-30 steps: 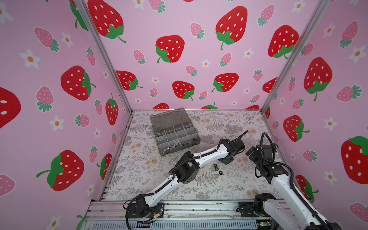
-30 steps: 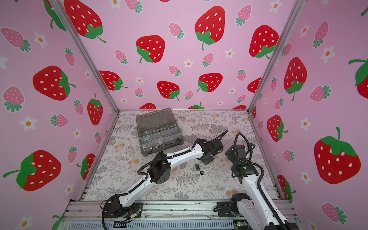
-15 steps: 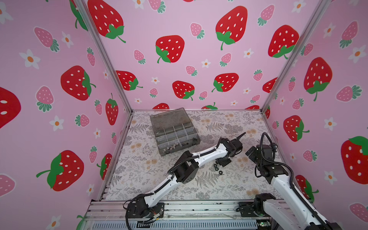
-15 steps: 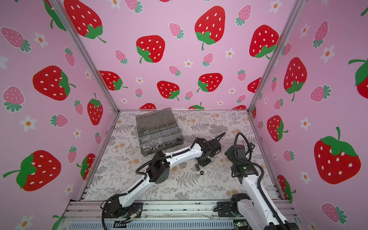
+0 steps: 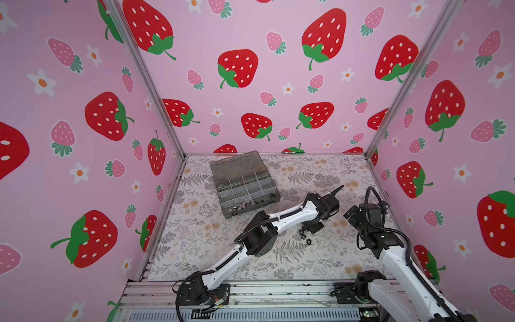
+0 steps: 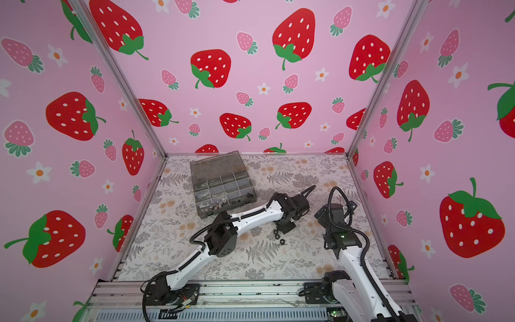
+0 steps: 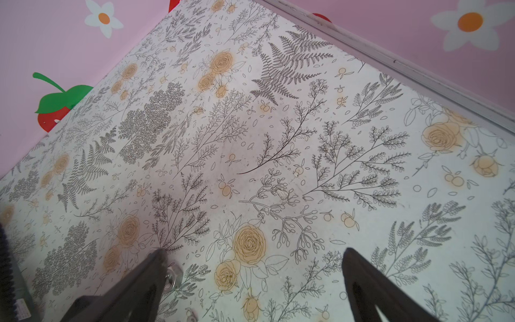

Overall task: Sort the screws and nuts into containers
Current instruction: Move the screw to the center of the table, then pick up the screw at the center of the table, then place the screw into the container.

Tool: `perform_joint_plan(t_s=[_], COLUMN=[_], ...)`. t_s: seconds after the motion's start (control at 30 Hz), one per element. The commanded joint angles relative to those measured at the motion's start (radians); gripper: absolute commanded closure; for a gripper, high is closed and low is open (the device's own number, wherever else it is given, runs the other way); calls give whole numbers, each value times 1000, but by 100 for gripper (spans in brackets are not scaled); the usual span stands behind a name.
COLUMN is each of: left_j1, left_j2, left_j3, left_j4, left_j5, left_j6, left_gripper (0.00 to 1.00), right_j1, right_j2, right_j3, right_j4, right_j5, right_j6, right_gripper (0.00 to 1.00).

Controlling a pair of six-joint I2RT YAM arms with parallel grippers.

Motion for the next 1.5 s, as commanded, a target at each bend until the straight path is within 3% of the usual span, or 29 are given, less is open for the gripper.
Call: perform_joint_plan(t_s=[0.0,0.37,0.63,1.07,1.47], left_j1=[0,2,43,277,463], left_j2=[20,-86,-250,-380,-440], left_j3=[-35,-4,-109,-284,-479], left_j4=[-65,0,95,202,335], left_j5=[22,-56,-87,-122,-56], left_j6=[14,-9,-49,-118,-132], left_gripper=[100,100,100,100,100], right_j1=[-5,-6,-5,-6,-5], right_j2=[-11,-8,-12,43,80], right_j3=[-5,-2,-8,-12,-19], right_j4=[2,2,59,106,142], right_j5=[2,-3,-23,-85,-108], right_j6=[14,-1,-35,-70,-54], right_gripper=[0,0,0,0,0])
